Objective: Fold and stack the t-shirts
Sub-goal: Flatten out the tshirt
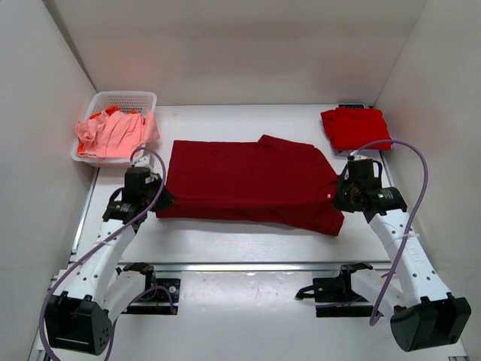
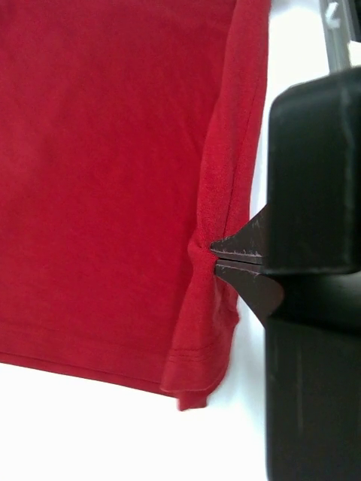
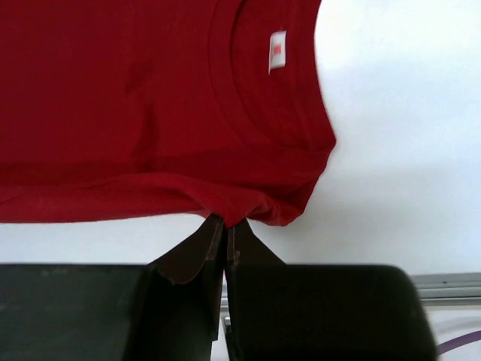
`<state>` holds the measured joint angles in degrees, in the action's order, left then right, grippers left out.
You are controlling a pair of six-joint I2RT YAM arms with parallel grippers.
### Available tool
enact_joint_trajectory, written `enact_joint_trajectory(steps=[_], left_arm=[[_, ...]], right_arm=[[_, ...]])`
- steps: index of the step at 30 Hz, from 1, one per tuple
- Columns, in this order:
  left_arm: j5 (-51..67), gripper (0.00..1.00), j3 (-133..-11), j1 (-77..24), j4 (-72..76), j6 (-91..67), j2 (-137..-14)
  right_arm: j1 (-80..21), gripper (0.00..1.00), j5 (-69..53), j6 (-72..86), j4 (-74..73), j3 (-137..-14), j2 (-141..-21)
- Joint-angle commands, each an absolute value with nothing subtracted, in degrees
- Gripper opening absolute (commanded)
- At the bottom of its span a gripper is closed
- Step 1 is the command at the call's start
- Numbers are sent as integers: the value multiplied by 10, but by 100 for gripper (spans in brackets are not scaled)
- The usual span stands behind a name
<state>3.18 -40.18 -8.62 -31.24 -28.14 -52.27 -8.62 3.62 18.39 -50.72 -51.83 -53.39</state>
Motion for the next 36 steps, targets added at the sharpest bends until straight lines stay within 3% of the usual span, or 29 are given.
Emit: enact_joint_trajectory(steps=[1, 5, 9, 12, 15, 16, 19, 22, 25, 36], left_arm=[[37, 0, -356, -81, -336, -292, -507], [54, 0, -339, -78, -290, -304, -546], [80, 0, -490, -67, -245, -295, -681], [94, 0, -726, -68, -252, -291, -804], [91, 0, -993, -59, -279, -294, -913], [89, 0, -1071, -58, -288, -297, -921], [64, 0, -1140, -46, -273, -289, -894], [40, 0, -1091, -39, -251, -271, -841], [24, 0, -978, -49, -226, -259, -769], [50, 0, -566, -92, -207, -263, -633]], right_arm=[[-87, 1, 19, 204, -501, -503, -528], [-53, 0, -55, 177, -457, -502, -587], [-94, 0, 21, 134, -409, -633, -692], [-87, 1, 36, 103, -390, -838, -800], [-118, 0, 106, 63, -428, -1162, -919], [-130, 1, 121, 51, -439, -1218, -936], [-146, 0, 138, 23, -475, -1411, -989], [-125, 0, 127, 28, -437, -1338, -937], [-84, 0, 69, 60, -342, -1130, -833], [-59, 0, 44, 106, -354, -766, -670]])
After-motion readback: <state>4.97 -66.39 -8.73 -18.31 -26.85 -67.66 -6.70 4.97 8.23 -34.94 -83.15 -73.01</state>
